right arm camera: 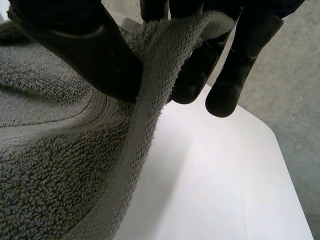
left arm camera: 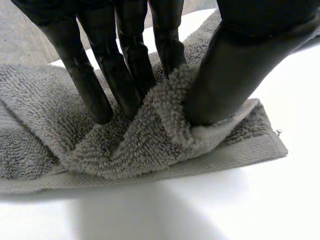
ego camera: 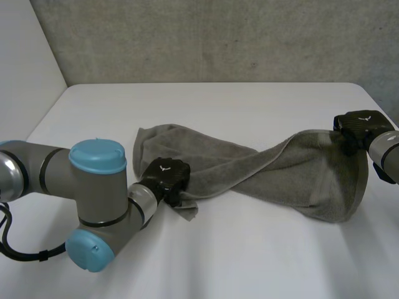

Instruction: Fold the towel.

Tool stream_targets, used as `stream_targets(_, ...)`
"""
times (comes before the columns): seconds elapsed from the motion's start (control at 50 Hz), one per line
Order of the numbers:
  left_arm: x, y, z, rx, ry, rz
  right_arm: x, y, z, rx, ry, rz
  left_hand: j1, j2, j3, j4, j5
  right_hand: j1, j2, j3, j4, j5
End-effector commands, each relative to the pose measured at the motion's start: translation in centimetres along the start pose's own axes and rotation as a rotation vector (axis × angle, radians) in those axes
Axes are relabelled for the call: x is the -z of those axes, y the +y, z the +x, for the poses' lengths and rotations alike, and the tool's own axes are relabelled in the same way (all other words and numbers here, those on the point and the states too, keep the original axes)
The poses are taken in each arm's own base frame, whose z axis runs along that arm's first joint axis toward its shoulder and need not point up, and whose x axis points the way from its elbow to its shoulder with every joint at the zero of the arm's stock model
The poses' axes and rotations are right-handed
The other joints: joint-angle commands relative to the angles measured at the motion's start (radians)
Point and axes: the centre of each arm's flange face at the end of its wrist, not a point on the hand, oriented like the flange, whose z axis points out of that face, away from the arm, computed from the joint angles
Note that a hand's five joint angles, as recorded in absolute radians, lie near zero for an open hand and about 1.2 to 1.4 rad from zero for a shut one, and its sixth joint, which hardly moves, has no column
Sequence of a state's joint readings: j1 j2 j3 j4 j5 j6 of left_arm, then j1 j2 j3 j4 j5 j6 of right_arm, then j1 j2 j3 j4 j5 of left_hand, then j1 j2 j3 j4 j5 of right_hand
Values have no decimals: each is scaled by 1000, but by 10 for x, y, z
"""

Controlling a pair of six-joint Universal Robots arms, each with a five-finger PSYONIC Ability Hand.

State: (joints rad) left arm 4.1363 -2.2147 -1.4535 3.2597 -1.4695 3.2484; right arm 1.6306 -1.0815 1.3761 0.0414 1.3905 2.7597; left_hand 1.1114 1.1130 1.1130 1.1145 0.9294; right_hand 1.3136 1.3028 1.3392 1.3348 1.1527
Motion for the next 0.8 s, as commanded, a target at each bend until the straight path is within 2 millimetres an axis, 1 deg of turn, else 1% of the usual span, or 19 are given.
stream_targets(0.02, -3, -3, -4, 2, -8, -3, 0, 0, 2, -2, 5, -1, 285, 283, 283, 282, 292, 83, 93, 57, 61, 69)
stream_targets(0.12, 7, -27, -22, 15, -50, 20, 8, -16, 7, 5, 24, 41, 285, 283, 283, 282, 292, 83, 93, 57, 61, 69)
stream_targets(0.16, 22, -57, -38, 19, -92, 81, 26, -44, 12, 15, 26, 116, 285, 283, 283, 282, 292, 83, 93, 57, 61, 69)
stream_targets(0.18, 22, -57, -38, 19, -92, 81, 26, -44, 12, 15, 26, 117, 285, 283, 283, 282, 292, 83, 93, 57, 61, 69)
stream_targets(0.22, 40, -87, -51, 17, -123, 159, 48, -69, 13, 26, -9, 168, 285, 283, 283, 282, 292, 83, 93, 57, 61, 69)
stream_targets(0.24, 40, -87, -51, 17, -123, 160, 49, -69, 13, 26, -10, 169, 285, 283, 283, 282, 292, 83, 93, 57, 61, 69)
stream_targets(0.26, 50, -103, -56, 12, -139, 205, 60, -80, 12, 37, -38, 186, 285, 283, 283, 282, 292, 83, 93, 57, 61, 69)
stream_targets(0.28, 50, -103, -56, 12, -140, 205, 60, -80, 12, 37, -38, 186, 285, 283, 283, 282, 292, 83, 93, 57, 61, 69)
stream_targets(0.32, 77, -139, -60, -15, -162, 322, 84, -99, 9, 45, -105, 186, 285, 283, 283, 282, 292, 83, 93, 57, 61, 69)
stream_targets(0.34, 77, -139, -60, -15, -162, 323, 84, -99, 9, 45, -105, 186, 285, 283, 283, 282, 292, 83, 93, 57, 61, 69)
stream_targets(0.38, 99, -161, -58, -58, -169, 384, 101, -107, 3, 61, -189, 140, 285, 283, 283, 282, 292, 83, 93, 57, 61, 69)
stream_targets(0.44, 112, -163, -63, -115, -178, 338, 110, -106, -2, 117, -247, 83, 285, 283, 283, 282, 292, 83, 93, 57, 61, 69)
stream_targets(0.5, 114, -158, -69, -142, -181, 277, 114, -104, -5, 166, -269, 54, 285, 283, 283, 282, 292, 83, 93, 57, 61, 69)
stream_targets(0.56, 114, -141, -76, -181, -167, 128, 112, -95, -8, 272, -295, -2, 285, 283, 283, 282, 292, 83, 93, 57, 61, 69)
stream_targets(0.6, 108, -121, -83, -206, -153, -2, 102, -82, -11, 323, -331, -68, 285, 283, 283, 282, 292, 83, 93, 57, 61, 69)
stream_targets(0.66, 103, -112, -91, -211, -156, -55, 99, -77, -13, 332, -345, -89, 285, 283, 283, 282, 292, 83, 93, 57, 61, 69)
stream_targets(0.7, 91, -102, -108, -215, -178, -111, 91, -75, -17, 357, -349, -102, 285, 283, 283, 282, 292, 83, 93, 57, 61, 69)
stream_targets(0.78, 83, -109, -120, -232, -203, -94, 81, -81, -26, 410, -355, -70, 285, 283, 283, 282, 292, 83, 93, 57, 61, 69)
stream_targets(0.8, 79, -117, -127, -241, -219, -68, 76, -90, -32, 431, -347, -36, 285, 283, 283, 282, 292, 83, 93, 57, 61, 69)
